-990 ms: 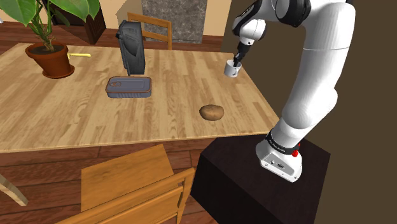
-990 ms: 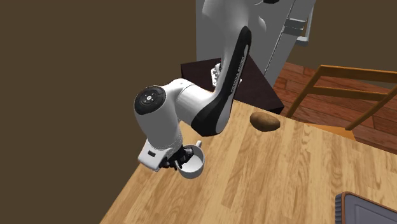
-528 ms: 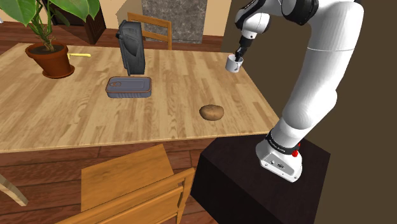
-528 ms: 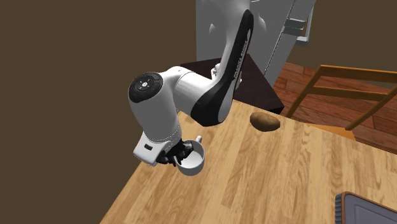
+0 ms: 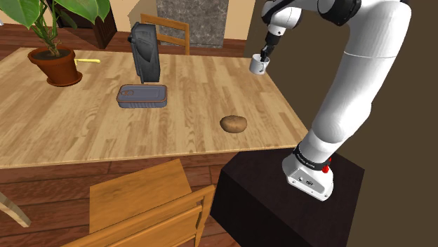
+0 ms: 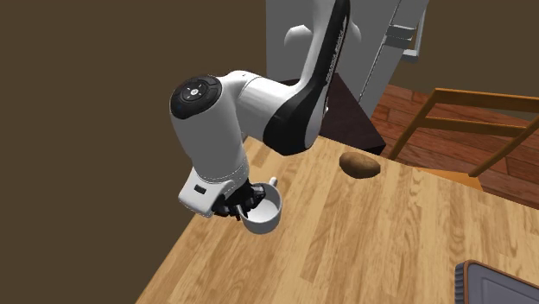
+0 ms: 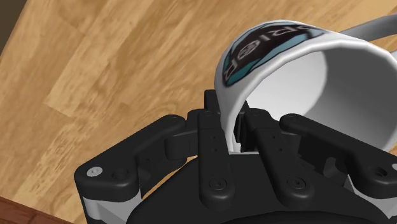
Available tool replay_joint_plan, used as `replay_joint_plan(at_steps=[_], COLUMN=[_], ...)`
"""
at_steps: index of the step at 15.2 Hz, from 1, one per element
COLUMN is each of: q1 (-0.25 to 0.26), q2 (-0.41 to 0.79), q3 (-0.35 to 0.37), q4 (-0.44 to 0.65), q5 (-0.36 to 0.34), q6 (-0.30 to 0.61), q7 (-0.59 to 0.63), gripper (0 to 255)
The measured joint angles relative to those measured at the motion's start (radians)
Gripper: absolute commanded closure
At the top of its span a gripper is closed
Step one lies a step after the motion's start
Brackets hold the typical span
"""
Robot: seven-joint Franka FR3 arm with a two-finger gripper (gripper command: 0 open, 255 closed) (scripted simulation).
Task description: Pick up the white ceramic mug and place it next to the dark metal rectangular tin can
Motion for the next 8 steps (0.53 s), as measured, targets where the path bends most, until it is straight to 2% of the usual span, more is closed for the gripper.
replay_joint_plan(at_steps=[8], q1=[0.134], q2=[-0.125], q3=[0.045], q4=[-0.148], q5=[-0.084], q6=[0.068], q7=[0.203], gripper=[255])
